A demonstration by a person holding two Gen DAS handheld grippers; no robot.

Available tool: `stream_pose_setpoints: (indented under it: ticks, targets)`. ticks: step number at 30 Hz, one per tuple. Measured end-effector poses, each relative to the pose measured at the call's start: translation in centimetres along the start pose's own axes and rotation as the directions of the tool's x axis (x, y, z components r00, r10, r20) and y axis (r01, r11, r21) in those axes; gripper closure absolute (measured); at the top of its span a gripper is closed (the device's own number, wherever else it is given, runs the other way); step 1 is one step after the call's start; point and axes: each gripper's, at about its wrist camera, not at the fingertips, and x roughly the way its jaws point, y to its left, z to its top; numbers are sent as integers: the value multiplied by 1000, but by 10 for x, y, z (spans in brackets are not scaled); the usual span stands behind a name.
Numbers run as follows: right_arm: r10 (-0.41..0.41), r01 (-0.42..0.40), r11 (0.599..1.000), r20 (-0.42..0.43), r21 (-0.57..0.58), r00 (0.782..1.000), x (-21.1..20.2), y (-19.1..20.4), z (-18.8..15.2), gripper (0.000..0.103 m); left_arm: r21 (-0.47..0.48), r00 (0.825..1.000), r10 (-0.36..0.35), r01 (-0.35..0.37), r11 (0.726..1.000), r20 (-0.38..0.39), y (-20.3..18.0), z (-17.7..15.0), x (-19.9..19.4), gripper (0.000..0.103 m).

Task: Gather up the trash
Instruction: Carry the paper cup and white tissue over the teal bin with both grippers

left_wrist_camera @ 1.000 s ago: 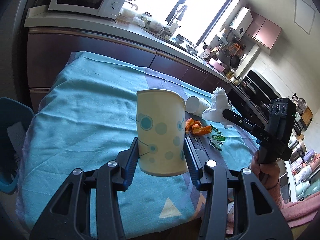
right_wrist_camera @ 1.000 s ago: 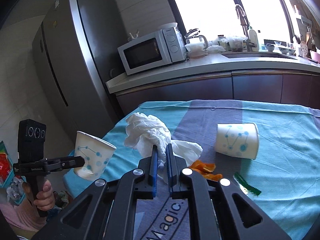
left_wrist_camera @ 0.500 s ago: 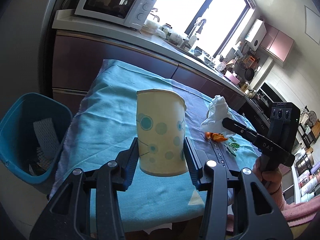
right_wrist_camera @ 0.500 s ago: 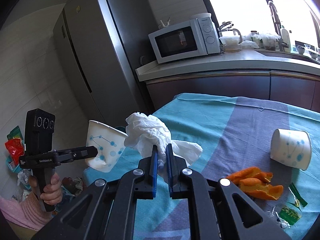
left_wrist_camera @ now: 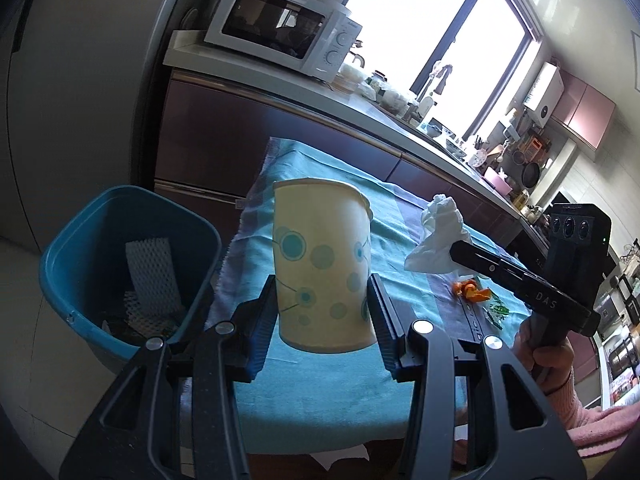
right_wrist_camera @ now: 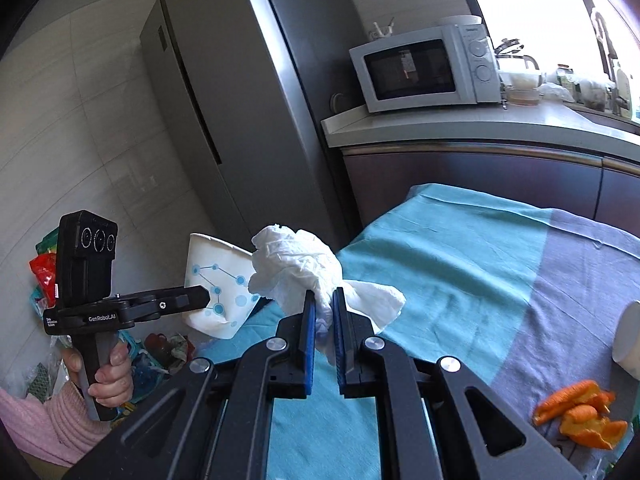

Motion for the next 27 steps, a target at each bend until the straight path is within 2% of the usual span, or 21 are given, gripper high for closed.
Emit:
stream_pose_setpoints:
  ticks: [12,27]
  targets:
    - [83,-85,996,-45,-33,996,41,22,18,96,-60,993,105,-102,993,45,45,7,-23,59]
    - [149,-154,987,-115,-39,982,90,49,31,95,-143,981,195,-190,971,22,94,3,-23,59]
